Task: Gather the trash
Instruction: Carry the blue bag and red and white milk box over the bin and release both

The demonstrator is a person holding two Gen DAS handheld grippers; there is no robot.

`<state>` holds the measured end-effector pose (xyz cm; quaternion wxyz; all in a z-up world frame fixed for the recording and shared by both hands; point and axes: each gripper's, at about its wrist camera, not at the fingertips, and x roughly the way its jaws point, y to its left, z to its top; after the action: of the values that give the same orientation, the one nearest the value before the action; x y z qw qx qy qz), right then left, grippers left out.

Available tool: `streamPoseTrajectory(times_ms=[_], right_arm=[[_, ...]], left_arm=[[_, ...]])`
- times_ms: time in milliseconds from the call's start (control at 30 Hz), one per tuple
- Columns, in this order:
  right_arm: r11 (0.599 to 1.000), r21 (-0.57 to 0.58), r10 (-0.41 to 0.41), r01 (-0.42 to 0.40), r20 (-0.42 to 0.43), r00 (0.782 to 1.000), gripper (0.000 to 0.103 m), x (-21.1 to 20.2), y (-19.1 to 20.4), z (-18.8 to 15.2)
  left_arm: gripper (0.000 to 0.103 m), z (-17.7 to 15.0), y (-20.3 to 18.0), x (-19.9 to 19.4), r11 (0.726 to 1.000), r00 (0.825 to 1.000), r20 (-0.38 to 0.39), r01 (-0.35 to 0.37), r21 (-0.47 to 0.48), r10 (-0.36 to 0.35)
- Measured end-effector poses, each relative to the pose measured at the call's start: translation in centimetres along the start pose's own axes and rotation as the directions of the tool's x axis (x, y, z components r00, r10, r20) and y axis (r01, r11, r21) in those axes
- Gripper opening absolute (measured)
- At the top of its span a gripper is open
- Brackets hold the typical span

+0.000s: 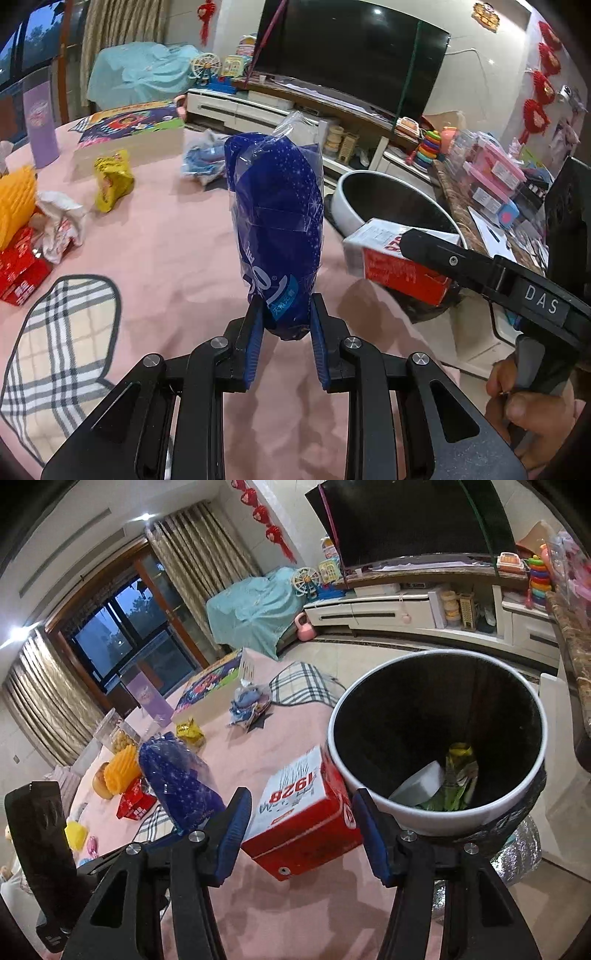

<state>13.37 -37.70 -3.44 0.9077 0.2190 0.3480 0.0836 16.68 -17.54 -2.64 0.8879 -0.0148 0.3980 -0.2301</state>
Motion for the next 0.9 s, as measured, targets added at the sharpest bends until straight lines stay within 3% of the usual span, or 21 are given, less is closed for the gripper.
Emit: streamPoseTrajectory(times_ms=[333, 567, 833, 900], right_arm=[[1.000, 0.004, 0.018, -0.018, -0.010, 1.000, 0.057, 0.0, -0.4, 0.0], [0.999, -0.024, 0.029, -0.031, -0.109, 0.994, 0.058, 1.6, 0.1, -2.7], [0.996, -0.094, -0.027, 0.012, -0.163, 0.986, 0.060, 2.4, 0.5, -3.7], [0.991, -0.128, -0.056, 0.035, -0.163, 0.985, 0.056, 2.5, 0.9, -3.7]], left_arm=[[0.023, 0.0, 0.0, 0.1, 1.000, 1.000, -0.006, -0.007, -0.001, 0.007], [0.023, -0.4, 0.9, -0.1, 1.000, 1.000, -0.006, -0.021, -0.016, 0.021], [0.023, -0.6, 1.2, -0.1, 1.000, 1.000, -0.008, -0.020, -0.023, 0.020], [0.023, -0.6, 1.4, -0.1, 0.999, 1.000, -0.009, -0.021, -0.026, 0.020]])
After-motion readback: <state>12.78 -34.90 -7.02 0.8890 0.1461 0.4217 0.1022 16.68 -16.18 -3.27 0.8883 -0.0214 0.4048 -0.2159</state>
